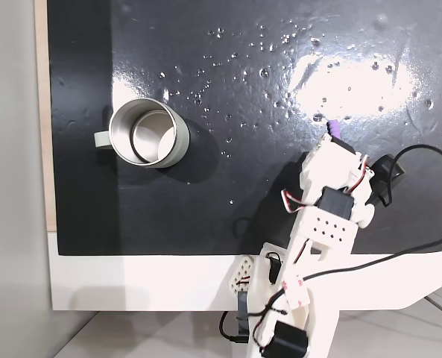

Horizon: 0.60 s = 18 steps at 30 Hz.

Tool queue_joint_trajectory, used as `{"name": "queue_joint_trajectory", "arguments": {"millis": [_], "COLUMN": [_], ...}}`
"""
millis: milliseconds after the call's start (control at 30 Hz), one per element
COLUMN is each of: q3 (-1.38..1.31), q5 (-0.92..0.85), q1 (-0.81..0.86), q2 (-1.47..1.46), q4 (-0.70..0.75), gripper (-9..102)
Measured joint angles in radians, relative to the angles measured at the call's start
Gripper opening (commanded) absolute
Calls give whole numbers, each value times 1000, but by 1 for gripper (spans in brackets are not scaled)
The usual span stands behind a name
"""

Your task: Grasp a pengrip and put it in the cup.

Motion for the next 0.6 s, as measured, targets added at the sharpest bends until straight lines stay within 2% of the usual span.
{"name": "queue_joint_trajectory", "arguments": {"millis": [200, 367, 600], "q3": [-137, -314, -466], "q5": [103, 176, 190], "q1": [15, 40, 58], "q2": [-153, -339, -420], "q4": [66, 212, 336], "gripper": [4, 18, 22]}}
